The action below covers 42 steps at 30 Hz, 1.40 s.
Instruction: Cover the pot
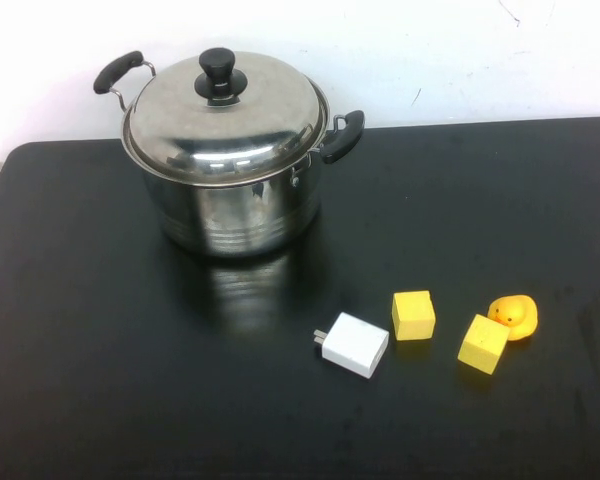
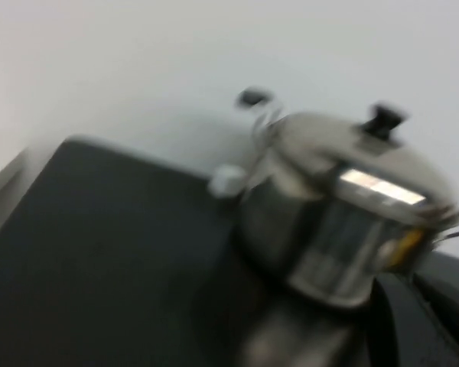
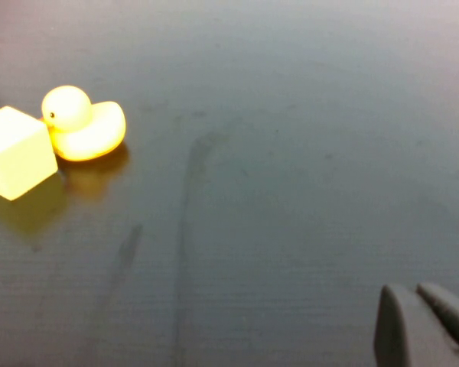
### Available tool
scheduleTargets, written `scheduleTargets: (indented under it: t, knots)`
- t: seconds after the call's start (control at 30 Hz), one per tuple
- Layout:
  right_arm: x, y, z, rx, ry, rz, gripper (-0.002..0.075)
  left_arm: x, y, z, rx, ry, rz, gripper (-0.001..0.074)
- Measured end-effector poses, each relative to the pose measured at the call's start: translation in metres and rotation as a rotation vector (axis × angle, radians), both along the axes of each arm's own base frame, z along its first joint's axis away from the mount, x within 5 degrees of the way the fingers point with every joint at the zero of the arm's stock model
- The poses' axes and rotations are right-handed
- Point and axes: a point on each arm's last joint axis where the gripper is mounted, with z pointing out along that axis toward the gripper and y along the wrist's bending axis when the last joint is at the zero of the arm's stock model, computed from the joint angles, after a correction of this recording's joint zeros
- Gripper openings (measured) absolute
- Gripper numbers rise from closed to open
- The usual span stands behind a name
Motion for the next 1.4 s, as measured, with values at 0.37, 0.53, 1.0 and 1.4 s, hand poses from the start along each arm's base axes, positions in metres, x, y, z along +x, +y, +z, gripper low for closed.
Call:
scheduleTargets:
  t: [0.37, 0.53, 1.0, 1.4]
  knots:
    - [0.0, 0.0, 0.0, 0.0, 0.0, 0.0, -0.0002, -0.001, 0.0, -0.081, -0.014, 0.234, 0.036, -0.0001]
    - [0.0, 0.0, 0.0, -0.001, 0.0, 0.0, -0.0002, -0.002, 0.0, -0.084, 0.029, 0.267, 0.015, -0.0001]
    - [0.0, 0.0, 0.0, -0.001, 0.0, 0.0, -0.0002, -0.002, 0.0, -0.084, 0.032, 0.263, 0.015, -0.0001]
    - [0.0, 0.0, 0.0, -0.001, 0.0, 0.0, -0.0002, -0.002, -0.001, -0.084, 0.26, 0.244, -0.016, -0.0001]
